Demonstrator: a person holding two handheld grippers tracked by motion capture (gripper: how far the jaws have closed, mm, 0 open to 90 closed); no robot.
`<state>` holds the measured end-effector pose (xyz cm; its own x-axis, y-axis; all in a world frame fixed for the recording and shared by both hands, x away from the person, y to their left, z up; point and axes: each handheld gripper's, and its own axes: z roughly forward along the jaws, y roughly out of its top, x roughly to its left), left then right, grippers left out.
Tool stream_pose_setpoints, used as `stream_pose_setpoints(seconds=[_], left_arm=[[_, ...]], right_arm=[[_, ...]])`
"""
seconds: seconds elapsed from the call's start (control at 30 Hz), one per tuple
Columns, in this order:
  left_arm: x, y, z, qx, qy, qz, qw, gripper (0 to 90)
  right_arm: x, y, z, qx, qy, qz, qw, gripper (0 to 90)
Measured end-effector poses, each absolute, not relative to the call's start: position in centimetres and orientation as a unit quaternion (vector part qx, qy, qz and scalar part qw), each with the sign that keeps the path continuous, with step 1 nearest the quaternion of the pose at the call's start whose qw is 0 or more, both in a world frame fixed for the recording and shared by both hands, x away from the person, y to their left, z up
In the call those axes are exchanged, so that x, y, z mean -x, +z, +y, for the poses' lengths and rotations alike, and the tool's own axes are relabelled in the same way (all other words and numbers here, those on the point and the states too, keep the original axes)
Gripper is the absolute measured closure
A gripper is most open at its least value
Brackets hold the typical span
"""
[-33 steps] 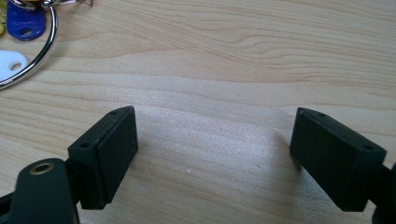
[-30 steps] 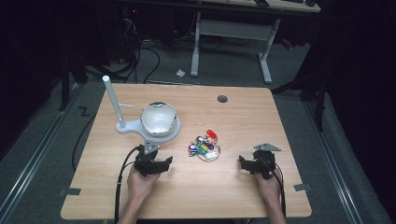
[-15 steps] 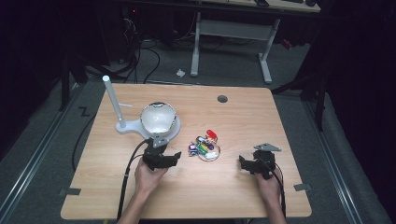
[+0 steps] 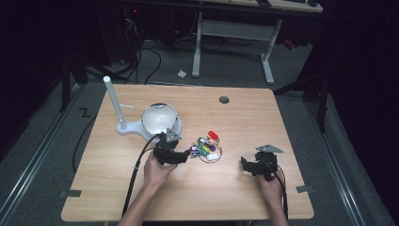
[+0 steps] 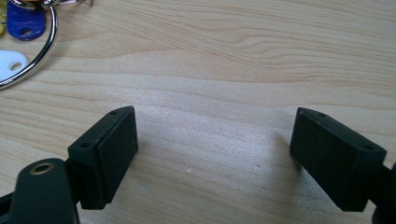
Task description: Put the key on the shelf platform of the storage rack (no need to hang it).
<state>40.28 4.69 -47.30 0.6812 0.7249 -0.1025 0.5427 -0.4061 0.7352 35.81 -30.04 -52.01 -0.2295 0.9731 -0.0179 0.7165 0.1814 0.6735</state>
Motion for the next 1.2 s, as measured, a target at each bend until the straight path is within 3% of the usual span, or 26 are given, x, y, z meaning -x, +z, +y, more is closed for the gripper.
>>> stream_pose_setpoints(seconds=[1.2], left_arm=[[-44.0, -50.0, -1.1, -0.850, 0.089, 0.376, 0.358, 30.1]], right_arm=[[-35.8, -52.0, -30.0, -0.576, 0.278, 0.733, 0.231, 15.3]])
